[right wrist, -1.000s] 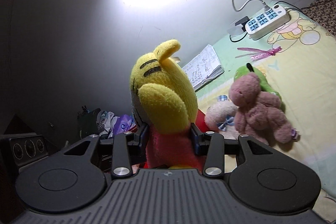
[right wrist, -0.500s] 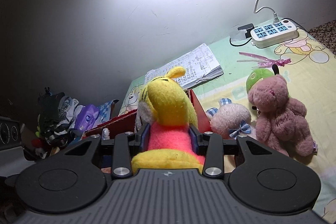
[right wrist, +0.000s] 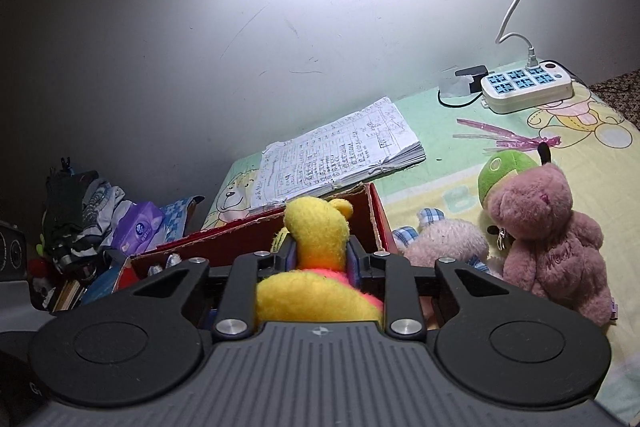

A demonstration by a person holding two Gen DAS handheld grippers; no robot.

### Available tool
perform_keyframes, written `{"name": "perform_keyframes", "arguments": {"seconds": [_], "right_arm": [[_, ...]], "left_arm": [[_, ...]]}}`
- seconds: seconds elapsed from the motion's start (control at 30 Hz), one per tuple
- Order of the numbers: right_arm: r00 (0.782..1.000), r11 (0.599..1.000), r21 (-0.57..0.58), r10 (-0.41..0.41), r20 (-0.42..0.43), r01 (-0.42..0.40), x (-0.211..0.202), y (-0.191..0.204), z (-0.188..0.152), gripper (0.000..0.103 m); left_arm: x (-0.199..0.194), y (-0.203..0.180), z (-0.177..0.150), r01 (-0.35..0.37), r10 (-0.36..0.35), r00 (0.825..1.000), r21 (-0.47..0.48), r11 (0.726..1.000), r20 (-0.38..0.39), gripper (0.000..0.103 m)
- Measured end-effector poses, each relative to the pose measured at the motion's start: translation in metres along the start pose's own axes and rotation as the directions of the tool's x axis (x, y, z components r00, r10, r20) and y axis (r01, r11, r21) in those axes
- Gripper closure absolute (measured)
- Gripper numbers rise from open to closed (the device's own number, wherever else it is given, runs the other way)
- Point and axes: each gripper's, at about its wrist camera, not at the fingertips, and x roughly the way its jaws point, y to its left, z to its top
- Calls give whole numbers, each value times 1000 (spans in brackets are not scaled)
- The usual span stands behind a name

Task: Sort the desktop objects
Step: 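Lift the tiger and carry it with the right gripper to the box, then lower the tiger into the box and open the right gripper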

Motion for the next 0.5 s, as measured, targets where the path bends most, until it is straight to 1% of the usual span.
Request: {"name": "perform_keyframes", "arguments": {"seconds": [0.07, 0.1, 0.17, 0.2, 0.23, 0.27, 0.33, 0.4, 0.5], "right_arm": [[999, 1000, 10, 29, 35, -30, -9, 1, 1, 81], [997, 999, 7, 47, 66, -47, -15, 2, 2, 82], [988, 998, -20, 63, 142, -61, -24, 8, 3, 83], [979, 997, -45, 63, 196, -55, -29, 12, 5, 83], [971, 997, -64, 61, 230, -48, -31, 15, 6, 83], [967, 996, -77, 64, 245, -47, -32, 17, 7, 83], [974, 995, -69, 82, 212, -69, -24, 17, 7, 83], [981, 997, -35, 67, 183, -62, -16, 14, -1, 82], [980, 999, -33, 47, 194, -42, -16, 11, -16, 82]], "left_arm": [[-8, 0, 0, 18, -18, 1000, -12, 1000, 13, 8], [-11, -2, 0, 12, -12, 1000, -8, 1000, 20, 8], [-14, -8, 1, -28, 28, 999, 22, 999, 29, 8], [-14, -11, 1, -53, 51, 998, 41, 998, 34, 8], [-12, -14, 1, -72, 70, 997, 55, 996, 37, 8], [-10, -16, 1, -84, 82, 996, 62, 995, 34, 8], [-5, -17, 0, -115, 113, 993, 69, 991, 28, 8], [1, -17, -1, -156, 155, 988, 79, 985, 18, 8], [13, -16, -4, -187, 189, 982, 91, 978, -20, 6]]}}
